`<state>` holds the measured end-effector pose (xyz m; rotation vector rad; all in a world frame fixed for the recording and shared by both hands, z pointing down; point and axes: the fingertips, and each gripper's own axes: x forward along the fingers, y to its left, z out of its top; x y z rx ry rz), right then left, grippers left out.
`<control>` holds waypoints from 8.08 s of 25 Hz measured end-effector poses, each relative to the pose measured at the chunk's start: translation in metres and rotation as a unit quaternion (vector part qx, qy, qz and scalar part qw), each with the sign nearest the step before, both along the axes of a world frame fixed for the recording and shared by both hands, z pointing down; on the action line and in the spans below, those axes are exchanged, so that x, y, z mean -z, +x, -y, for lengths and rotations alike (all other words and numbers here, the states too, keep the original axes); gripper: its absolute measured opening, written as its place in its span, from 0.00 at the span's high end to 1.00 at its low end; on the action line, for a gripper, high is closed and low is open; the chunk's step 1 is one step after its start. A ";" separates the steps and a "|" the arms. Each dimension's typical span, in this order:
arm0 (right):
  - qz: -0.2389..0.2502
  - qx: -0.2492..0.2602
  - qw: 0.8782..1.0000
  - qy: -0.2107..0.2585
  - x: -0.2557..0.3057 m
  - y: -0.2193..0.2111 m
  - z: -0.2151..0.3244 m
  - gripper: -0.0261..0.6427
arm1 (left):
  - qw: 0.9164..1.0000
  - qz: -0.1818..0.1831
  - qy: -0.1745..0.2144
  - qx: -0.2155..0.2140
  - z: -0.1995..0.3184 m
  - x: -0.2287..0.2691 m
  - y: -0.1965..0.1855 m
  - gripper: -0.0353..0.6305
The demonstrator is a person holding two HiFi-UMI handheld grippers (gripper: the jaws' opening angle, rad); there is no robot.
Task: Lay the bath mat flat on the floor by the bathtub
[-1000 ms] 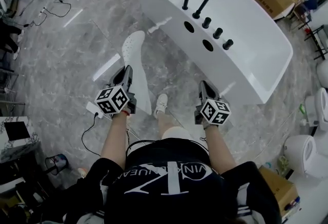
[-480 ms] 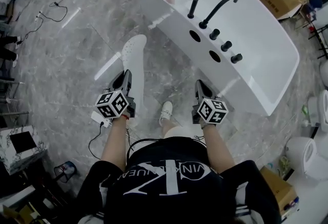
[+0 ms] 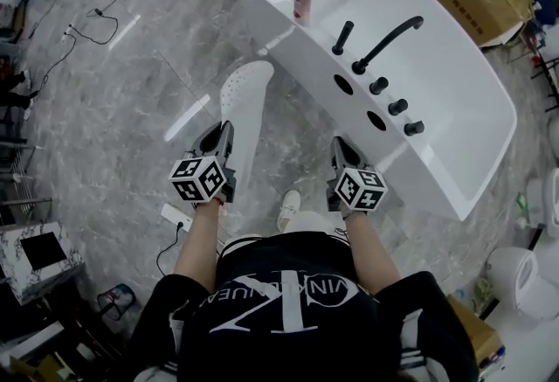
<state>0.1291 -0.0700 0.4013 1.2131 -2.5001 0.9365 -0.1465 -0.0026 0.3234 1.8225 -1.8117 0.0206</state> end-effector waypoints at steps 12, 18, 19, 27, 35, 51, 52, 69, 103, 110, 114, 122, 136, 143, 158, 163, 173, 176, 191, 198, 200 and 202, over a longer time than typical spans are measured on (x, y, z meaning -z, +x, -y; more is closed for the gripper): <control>0.008 -0.033 0.999 0.001 0.004 -0.047 0.037 0.92 | 0.997 -0.004 -0.009 -0.073 0.078 -0.007 -0.033 0.90; -0.018 -0.114 0.993 -0.007 -0.010 -0.073 0.045 0.92 | 0.985 -0.034 -0.042 -0.162 0.113 -0.040 -0.051 0.90; -0.025 -0.131 0.991 -0.011 -0.014 -0.078 0.042 0.92 | 0.982 -0.041 -0.049 -0.180 0.117 -0.046 -0.054 0.90; -0.041 -0.210 0.976 -0.033 -0.024 -0.158 0.046 0.92 | 0.945 -0.062 -0.075 -0.312 0.153 -0.080 -0.087 0.90; -0.035 -0.253 0.966 -0.032 -0.049 -0.219 0.045 0.92 | 0.917 -0.060 -0.089 -0.385 0.185 -0.127 -0.091 0.90; -0.083 -0.319 0.942 -0.061 -0.177 -0.171 0.084 0.92 | 0.888 -0.170 -0.084 -0.418 0.225 -0.207 0.018 0.90; -0.085 -0.318 0.942 -0.064 -0.185 -0.169 0.084 0.92 | 0.886 -0.179 -0.080 -0.420 0.227 -0.208 0.027 0.90; -0.093 -0.245 0.958 -0.113 -0.306 -0.214 0.075 0.92 | 0.942 -0.055 -0.077 -0.320 0.305 -0.404 -0.082 0.90; -0.083 -0.184 0.972 -0.124 -0.344 -0.282 0.077 0.92 | 0.934 0.177 -0.272 -0.147 0.320 -0.552 -0.386 0.83; -0.081 -0.168 0.975 -0.117 -0.339 -0.292 0.080 0.92 | 0.939 0.145 -0.280 -0.136 0.300 -0.556 -0.377 0.83; -0.080 -0.159 0.978 -0.109 -0.352 -0.294 0.083 0.92 | 0.941 0.109 -0.278 -0.158 0.277 -0.585 -0.351 0.82; -0.080 -0.111 0.987 -0.083 -0.439 -0.302 0.094 0.92 | 0.913 0.113 -0.234 -0.313 0.261 -0.683 -0.256 0.56; -0.056 -0.142 0.987 -0.059 -0.588 -0.283 0.106 0.92 | 0.896 0.207 -0.213 -0.331 0.294 -0.825 -0.206 0.66; -0.051 -0.138 0.987 -0.059 -0.604 -0.283 0.112 0.92 | 0.882 0.227 -0.220 -0.351 0.298 -0.845 -0.200 0.69; -0.062 -0.119 0.987 -0.088 -0.585 -0.293 0.113 0.92 | 0.910 0.235 -0.205 -0.273 0.312 -0.804 -0.250 0.91; -0.059 -0.107 0.987 -0.102 -0.568 -0.306 0.119 0.92 | 0.915 0.250 -0.205 -0.241 0.325 -0.778 -0.290 0.91; -0.049 -0.072 0.989 -0.118 -0.536 -0.346 0.142 0.92 | 0.917 0.292 -0.225 -0.155 0.345 -0.723 -0.404 0.91; -0.047 -0.059 0.991 -0.115 -0.528 -0.358 0.151 0.92 | 0.915 0.306 -0.238 -0.114 0.348 -0.711 -0.445 0.91; -0.058 -0.058 0.991 -0.103 -0.493 -0.362 0.146 0.92 | 0.926 0.299 -0.209 -0.094 0.323 -0.667 -0.463 0.91; -0.056 -0.108 0.991 -0.058 -0.434 -0.335 0.151 0.92 | 0.945 0.256 -0.131 -0.157 0.326 -0.587 -0.393 0.92; -0.060 -0.115 0.990 -0.051 -0.412 -0.327 0.150 0.92 | 0.949 0.243 -0.113 -0.167 0.323 -0.558 -0.379 0.92; -0.075 -0.116 0.989 -0.050 -0.394 -0.320 0.149 0.92 | 0.949 0.239 -0.101 -0.181 0.319 -0.531 -0.367 0.92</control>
